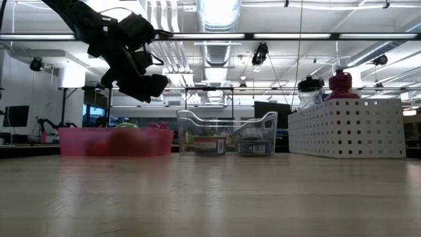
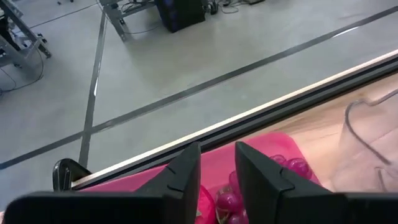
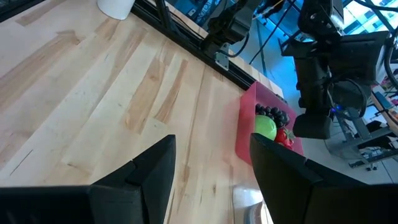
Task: Pick & Place Food Item
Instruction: Return to Home Position
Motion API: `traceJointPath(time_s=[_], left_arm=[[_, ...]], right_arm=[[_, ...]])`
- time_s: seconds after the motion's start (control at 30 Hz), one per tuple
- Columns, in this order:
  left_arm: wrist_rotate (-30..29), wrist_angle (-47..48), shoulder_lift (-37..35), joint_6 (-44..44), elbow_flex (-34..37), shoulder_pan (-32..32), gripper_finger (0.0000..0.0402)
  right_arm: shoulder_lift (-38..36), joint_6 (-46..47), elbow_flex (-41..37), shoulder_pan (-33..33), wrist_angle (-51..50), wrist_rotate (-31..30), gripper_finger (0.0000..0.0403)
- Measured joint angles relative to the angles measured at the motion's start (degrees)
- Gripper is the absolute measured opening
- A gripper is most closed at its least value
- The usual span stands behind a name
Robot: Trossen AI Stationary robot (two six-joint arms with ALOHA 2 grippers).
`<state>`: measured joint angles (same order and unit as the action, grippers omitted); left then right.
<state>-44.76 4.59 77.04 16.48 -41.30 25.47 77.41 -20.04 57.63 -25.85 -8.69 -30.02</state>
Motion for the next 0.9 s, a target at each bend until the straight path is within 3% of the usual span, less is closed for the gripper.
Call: traceJointPath(time_s=[0.13,0.23,0.4,0.6,0.9], left_arm=[[1.19,0.40,-1.25,-0.10,-1.07,-1.50,0.0098],[2.18,2.87,-3.64,-1.01,-2.15,-4.25,0.0071],[2.39,5.04,-9.42,-3.00,-3.06,-12.34,0.0009],[2.39,6.51,-16.08,-4.54,-2.50,-25.81,0.0003],[0.10,5.70,-18.92,-6.60,-1.34,-46.81,0.0002]], right_arm=[[-0.07,0.04,0.00,-0.02,-0.50,-0.02,0.0200],[-0.81,0.81,-0.07,-0.12,-2.23,-0.05,0.0181],[-3.00,2.30,0.00,-0.15,-4.67,-0.06,0.0112],[-7.42,7.82,-0.09,-0.15,-8.66,0.00,0.0019],[-15.32,12.33,-7.33,-1.19,-7.77,2.96,0.0013]])
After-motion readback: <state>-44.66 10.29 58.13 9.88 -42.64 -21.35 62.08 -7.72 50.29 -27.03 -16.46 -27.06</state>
